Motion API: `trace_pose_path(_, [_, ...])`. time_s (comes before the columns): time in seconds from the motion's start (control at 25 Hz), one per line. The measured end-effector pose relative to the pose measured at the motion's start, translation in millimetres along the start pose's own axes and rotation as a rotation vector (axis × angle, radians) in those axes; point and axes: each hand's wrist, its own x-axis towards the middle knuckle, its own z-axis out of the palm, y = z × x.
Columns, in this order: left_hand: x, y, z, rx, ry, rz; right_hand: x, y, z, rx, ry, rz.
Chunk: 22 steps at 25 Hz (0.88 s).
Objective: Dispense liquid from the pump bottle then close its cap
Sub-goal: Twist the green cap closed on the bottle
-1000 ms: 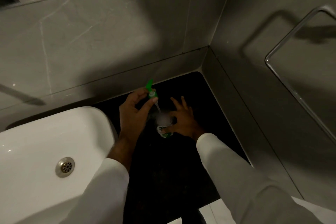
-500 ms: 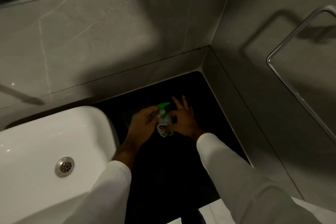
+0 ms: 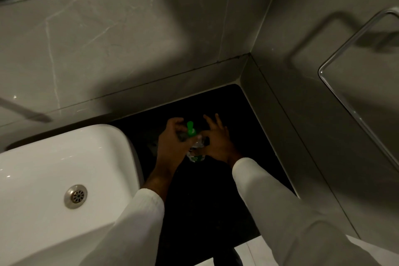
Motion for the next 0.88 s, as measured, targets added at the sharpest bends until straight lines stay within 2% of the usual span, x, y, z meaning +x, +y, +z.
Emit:
trace_pose_path(0.08, [2.4,-1.0,0.2,-0.037,-0.013,-0.027,-1.1,-0.6,-0.7,0.008,0.013,-0.014])
trace_pose_path(0.2, [6.5,-4.4,0.0,-0.125,-0.211,-0.084,-3.5,3.2,-7.1,0.024,0.01,-0.06])
trace_pose_path(0.24, [5.8,-3.7,0.7,-0.137,-0.215,-0.1,-4.0,2.9,-8.3,0.017,0.001,-0.055])
trace_pose_path(0.4, [4.0,-6.1,3.4,-0.086,-0.014,-0.059,-4.5,-1.2,-6.6,-0.006,0.008,-0.048])
trace_pose_path(0.56, [5.8,-2.9,2.8,-0.175,-0.178,-0.11,-4.6,1.1,-9.2,-0.017,-0.006,-0.035])
trace_pose_path(0.72, [1.7,2.1,6.8,-0.005,0.069,-0.078,-4.9,-3.8,-6.1,-0.017,-0.003,-0.037])
trace_pose_path(0.76, [2.4,1.5,6.8,0.011,0.077,-0.059,-5.0,-4.0,-6.4,-0.002,0.006,-0.037])
trace_pose_path(0.88, [5.2,2.4,4.5,-0.022,-0.115,-0.047,-3.5,-1.7,-7.7,-0.002,0.019,-0.026])
